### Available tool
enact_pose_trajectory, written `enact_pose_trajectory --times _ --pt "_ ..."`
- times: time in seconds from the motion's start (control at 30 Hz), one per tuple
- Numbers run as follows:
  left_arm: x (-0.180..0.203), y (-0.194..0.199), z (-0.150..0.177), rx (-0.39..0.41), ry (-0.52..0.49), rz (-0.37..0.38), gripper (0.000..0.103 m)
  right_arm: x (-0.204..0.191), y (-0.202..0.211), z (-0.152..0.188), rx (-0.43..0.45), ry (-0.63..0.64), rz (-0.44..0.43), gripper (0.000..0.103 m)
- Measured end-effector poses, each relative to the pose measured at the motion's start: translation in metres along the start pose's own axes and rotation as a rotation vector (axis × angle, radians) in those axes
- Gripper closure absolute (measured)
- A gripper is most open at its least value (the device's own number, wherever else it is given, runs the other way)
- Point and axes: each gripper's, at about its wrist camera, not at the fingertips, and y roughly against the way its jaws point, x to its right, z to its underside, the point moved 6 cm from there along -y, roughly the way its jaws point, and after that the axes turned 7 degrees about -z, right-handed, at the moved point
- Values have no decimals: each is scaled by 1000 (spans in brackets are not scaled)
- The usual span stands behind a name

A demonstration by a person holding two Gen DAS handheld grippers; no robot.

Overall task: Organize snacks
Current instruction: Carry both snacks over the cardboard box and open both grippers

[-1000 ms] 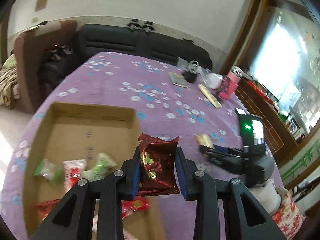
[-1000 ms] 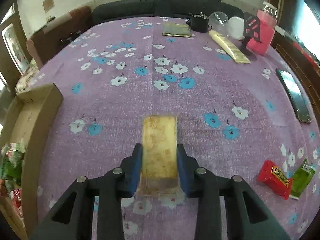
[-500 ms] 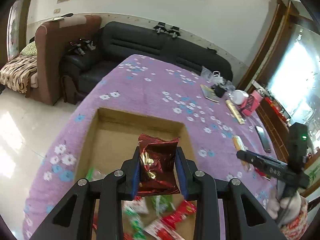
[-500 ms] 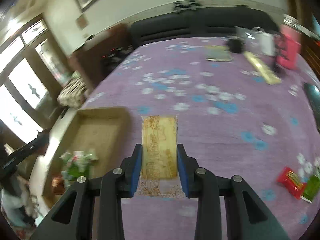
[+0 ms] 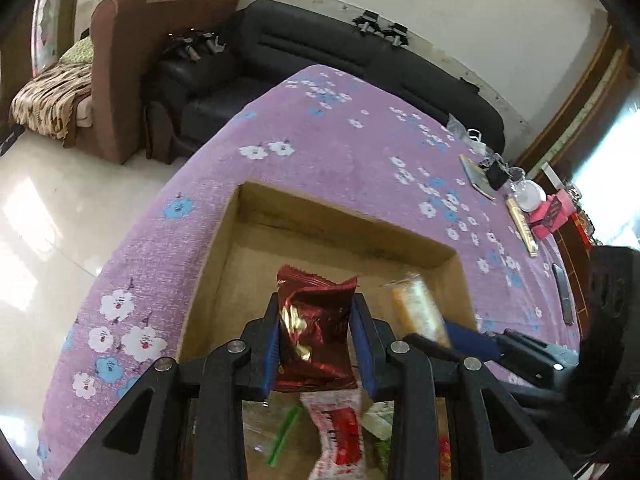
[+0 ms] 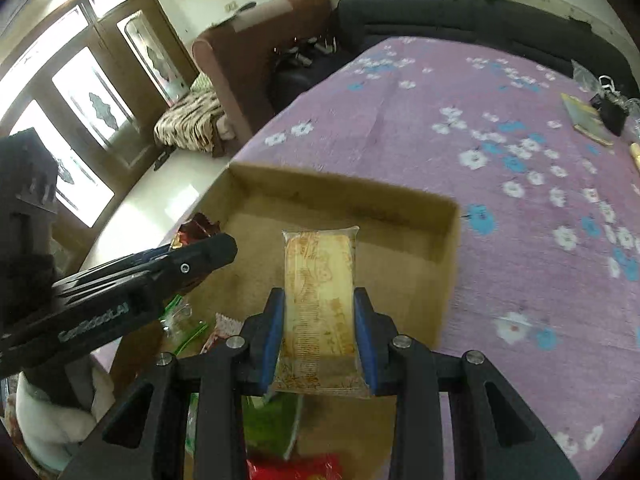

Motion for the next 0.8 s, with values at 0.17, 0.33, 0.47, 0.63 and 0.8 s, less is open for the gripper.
enact_pose_trajectory --times 0.17,0.33,0.47,0.63,0.8 --pt "-6 4 -2 12 21 4 60 -5 -6 2 -3 25 8 67" --pt "-1 24 -3 62 10 -5 47 -8 19 -2 62 37 4 59" --pt "13 56 -3 141 -28 -25 35 -8 49 4 120 51 9 58" --pt "35 131 -3 326 -5 -5 11 3 91 15 196 47 18 57" --pt "66 184 24 471 69 335 1 40 137 37 268 -17 38 52"
